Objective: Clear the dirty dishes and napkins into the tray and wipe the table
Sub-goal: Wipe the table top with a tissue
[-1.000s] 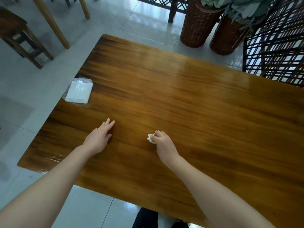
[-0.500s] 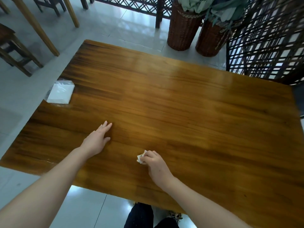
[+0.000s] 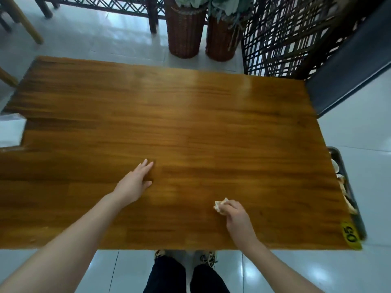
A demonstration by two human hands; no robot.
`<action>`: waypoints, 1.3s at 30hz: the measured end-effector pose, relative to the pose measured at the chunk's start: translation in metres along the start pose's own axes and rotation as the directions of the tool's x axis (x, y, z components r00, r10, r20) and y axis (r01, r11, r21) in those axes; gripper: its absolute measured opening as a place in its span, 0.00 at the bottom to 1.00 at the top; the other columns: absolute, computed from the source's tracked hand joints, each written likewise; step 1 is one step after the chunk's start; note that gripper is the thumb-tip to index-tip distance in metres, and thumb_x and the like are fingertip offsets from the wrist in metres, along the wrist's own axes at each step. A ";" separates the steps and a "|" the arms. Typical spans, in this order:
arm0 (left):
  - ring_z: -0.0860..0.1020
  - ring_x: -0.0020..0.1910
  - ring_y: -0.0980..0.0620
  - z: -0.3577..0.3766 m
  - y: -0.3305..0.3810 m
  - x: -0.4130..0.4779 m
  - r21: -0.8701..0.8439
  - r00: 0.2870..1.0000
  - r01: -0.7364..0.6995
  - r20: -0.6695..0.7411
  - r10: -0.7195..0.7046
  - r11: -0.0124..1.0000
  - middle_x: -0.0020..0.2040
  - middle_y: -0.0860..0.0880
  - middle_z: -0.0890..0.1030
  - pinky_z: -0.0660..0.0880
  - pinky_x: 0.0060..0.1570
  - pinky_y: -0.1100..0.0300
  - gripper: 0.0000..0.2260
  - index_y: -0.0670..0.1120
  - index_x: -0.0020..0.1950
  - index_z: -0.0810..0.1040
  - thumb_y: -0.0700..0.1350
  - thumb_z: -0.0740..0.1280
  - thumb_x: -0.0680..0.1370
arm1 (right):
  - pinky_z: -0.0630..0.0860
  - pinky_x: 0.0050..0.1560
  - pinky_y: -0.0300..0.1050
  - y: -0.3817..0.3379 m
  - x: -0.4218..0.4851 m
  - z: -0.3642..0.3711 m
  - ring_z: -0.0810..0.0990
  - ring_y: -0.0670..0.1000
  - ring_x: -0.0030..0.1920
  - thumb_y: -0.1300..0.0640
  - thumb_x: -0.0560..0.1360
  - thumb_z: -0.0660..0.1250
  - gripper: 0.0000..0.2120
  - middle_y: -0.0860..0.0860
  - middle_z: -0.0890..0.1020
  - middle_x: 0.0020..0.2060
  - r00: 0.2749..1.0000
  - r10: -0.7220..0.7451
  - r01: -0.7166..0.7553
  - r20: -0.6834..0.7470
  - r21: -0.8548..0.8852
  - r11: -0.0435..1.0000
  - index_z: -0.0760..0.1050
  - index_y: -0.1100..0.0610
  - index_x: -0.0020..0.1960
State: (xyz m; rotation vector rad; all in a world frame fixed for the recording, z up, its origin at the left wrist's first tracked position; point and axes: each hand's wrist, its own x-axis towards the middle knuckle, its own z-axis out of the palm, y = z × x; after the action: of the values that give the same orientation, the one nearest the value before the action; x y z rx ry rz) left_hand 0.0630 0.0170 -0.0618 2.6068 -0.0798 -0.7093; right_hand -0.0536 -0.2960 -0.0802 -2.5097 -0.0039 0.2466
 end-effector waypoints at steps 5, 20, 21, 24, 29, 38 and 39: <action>0.56 0.77 0.49 0.023 0.029 0.006 0.016 0.997 -0.057 0.051 0.057 0.998 0.79 0.53 0.49 0.66 0.70 0.52 0.32 0.53 0.79 0.51 0.44 0.64 0.80 | 0.73 0.49 0.38 0.046 -0.018 -0.027 0.75 0.48 0.45 0.74 0.72 0.66 0.14 0.53 0.81 0.46 0.998 0.049 -0.051 -0.035 -0.061 0.997 0.81 0.62 0.53; 0.52 0.78 0.50 0.062 0.069 -0.003 0.130 0.992 -0.110 0.077 0.100 0.985 0.79 0.51 0.49 0.55 0.74 0.52 0.31 0.51 0.79 0.50 0.45 0.63 0.81 | 0.70 0.48 0.33 0.035 -0.038 -0.010 0.74 0.44 0.45 0.68 0.76 0.65 0.10 0.49 0.81 0.44 0.984 0.128 -0.119 -0.124 0.074 0.990 0.81 0.60 0.53; 0.51 0.78 0.51 0.064 0.072 -0.004 0.138 0.992 -0.112 0.074 0.103 0.984 0.79 0.51 0.49 0.54 0.74 0.52 0.31 0.51 0.79 0.50 0.45 0.63 0.81 | 0.67 0.47 0.30 0.032 -0.042 -0.006 0.73 0.43 0.46 0.69 0.75 0.65 0.10 0.50 0.81 0.44 0.991 0.086 -0.080 -0.101 0.063 0.995 0.81 0.60 0.53; 0.51 0.78 0.51 0.070 0.080 -0.008 0.154 0.991 -0.120 0.073 0.110 0.981 0.79 0.51 0.49 0.53 0.74 0.52 0.31 0.50 0.79 0.50 0.46 0.63 0.81 | 0.66 0.48 0.29 0.041 -0.045 -0.010 0.73 0.44 0.47 0.69 0.76 0.64 0.11 0.52 0.81 0.46 0.998 0.043 -0.042 -0.041 0.043 0.998 0.81 0.61 0.54; 0.51 0.78 0.50 0.082 0.093 -0.012 0.191 0.989 -0.132 0.084 0.118 0.973 0.80 0.50 0.48 0.53 0.75 0.52 0.32 0.51 0.79 0.49 0.47 0.64 0.80 | 0.68 0.44 0.34 0.081 -0.045 -0.043 0.75 0.48 0.44 0.69 0.75 0.66 0.09 0.47 0.78 0.42 0.959 0.211 -0.198 -0.186 0.086 0.976 0.82 0.62 0.51; 0.49 0.78 0.51 0.108 0.114 -0.018 0.230 0.988 -0.144 0.083 0.128 0.962 0.80 0.50 0.46 0.52 0.75 0.52 0.35 0.51 0.79 0.47 0.52 0.64 0.79 | 0.69 0.43 0.41 0.123 -0.067 -0.061 0.76 0.51 0.43 0.73 0.73 0.65 0.09 0.55 0.81 0.43 0.843 0.433 -0.410 -0.318 0.140 0.901 0.81 0.65 0.47; 0.48 0.78 0.51 0.110 0.116 -0.019 0.241 0.986 -0.156 0.098 0.136 0.958 0.80 0.50 0.45 0.52 0.75 0.52 0.35 0.51 0.79 0.47 0.53 0.64 0.79 | 0.68 0.42 0.39 0.117 -0.068 -0.057 0.75 0.50 0.43 0.74 0.73 0.65 0.09 0.55 0.81 0.42 0.848 0.426 -0.401 -0.316 0.144 0.905 0.81 0.65 0.47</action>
State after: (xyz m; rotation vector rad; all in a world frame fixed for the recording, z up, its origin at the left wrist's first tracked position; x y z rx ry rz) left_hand -0.0007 -0.1281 -0.0885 2.7694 -0.4067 -0.7956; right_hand -0.1172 -0.4285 -0.0909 -2.4222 0.6835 -0.0225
